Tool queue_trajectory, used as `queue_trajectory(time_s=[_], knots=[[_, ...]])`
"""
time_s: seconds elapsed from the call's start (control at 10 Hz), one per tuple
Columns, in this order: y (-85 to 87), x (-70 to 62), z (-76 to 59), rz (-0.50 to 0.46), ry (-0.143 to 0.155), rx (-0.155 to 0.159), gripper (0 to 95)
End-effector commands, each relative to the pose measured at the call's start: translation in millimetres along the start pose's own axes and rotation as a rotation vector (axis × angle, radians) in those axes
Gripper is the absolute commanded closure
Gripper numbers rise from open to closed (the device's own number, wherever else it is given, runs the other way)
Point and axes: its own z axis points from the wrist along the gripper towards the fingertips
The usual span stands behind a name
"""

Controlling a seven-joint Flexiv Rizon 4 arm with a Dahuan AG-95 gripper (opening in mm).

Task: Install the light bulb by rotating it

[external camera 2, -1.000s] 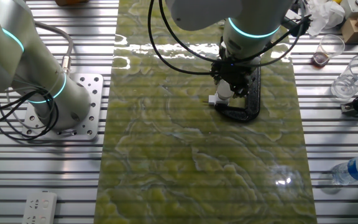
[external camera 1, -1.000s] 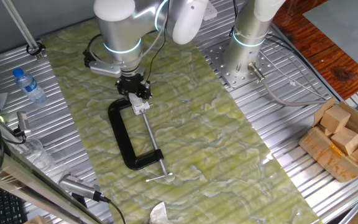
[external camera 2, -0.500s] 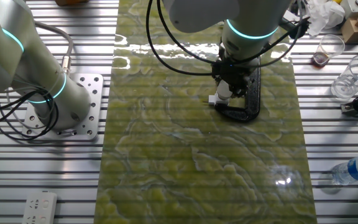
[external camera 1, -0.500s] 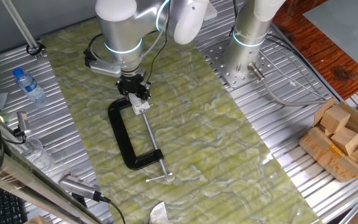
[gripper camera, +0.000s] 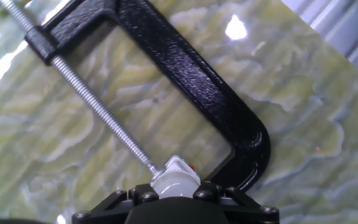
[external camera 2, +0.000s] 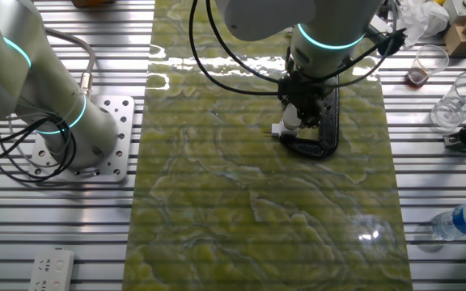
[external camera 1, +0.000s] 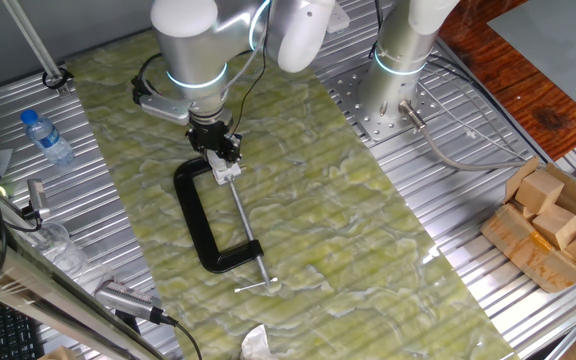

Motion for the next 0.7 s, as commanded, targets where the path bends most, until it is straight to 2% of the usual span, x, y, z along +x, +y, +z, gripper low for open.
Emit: queue_trajectory(time_s=[0.1,0.3,0.4,0.6,0.7], knots=[[0.2,0.7,0.4,0.200,0.012,0.012,95.0],[0.1,1.2,0.9,0.306,0.024,0.038,95.0],[0.1,1.2,0.9,0.330,0.023,0.037,95.0],[0.0,1.5,1.2,0.446,0.021,0.030,95.0],[0.0,1.7,1.3,0.466,0.018,0.021,95.0]])
